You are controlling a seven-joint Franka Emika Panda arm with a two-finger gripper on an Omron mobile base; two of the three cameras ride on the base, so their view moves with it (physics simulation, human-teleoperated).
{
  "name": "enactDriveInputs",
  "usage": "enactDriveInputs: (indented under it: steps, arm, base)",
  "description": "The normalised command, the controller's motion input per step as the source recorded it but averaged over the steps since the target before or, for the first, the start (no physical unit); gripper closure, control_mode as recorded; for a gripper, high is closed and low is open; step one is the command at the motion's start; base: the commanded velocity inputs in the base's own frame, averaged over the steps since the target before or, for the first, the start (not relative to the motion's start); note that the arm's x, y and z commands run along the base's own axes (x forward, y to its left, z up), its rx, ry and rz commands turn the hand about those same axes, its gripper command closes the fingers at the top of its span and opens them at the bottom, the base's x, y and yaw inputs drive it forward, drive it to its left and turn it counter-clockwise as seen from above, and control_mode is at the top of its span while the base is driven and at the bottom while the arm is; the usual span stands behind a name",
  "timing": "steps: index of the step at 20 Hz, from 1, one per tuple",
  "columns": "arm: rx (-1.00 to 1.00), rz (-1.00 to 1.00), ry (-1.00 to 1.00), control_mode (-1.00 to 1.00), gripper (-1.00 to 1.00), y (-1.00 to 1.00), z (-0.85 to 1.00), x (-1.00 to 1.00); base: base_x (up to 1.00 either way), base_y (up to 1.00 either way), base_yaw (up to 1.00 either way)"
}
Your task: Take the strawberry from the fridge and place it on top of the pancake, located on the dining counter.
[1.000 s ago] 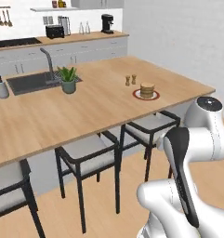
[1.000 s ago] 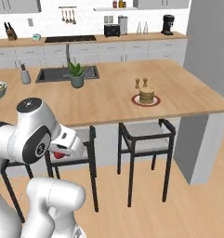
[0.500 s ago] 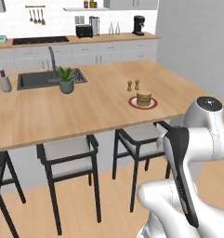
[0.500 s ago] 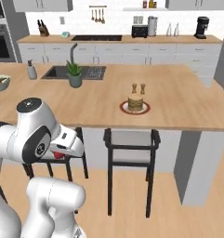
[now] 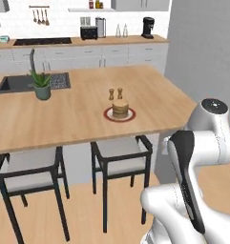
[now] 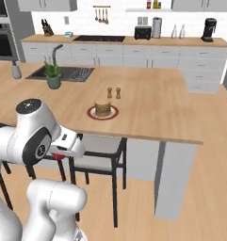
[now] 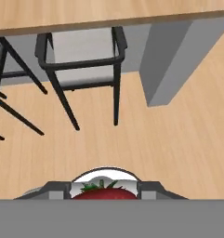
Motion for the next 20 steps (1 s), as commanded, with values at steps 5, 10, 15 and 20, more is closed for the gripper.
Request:
enactDriveInputs:
  steps: [5,10,15,20]
  arm:
    - [0.0,0.0,0.0,1.0,1.0,0.0,0.0,0.0]
    - [0.0,0.0,0.0,1.0,1.0,0.0,0.0,0.0]
    - [0.0,0.0,0.0,1.0,1.0,0.0,0.0,0.0]
    - [0.0,0.0,0.0,1.0,1.0,0.0,0.0,0.0]
  base:
    - [0.72,0.09,-0.14]
    - [0.27,0.73,-0.02]
    - [0.01,0.45,0.0]
    - [0.32,-0.37,0.02]
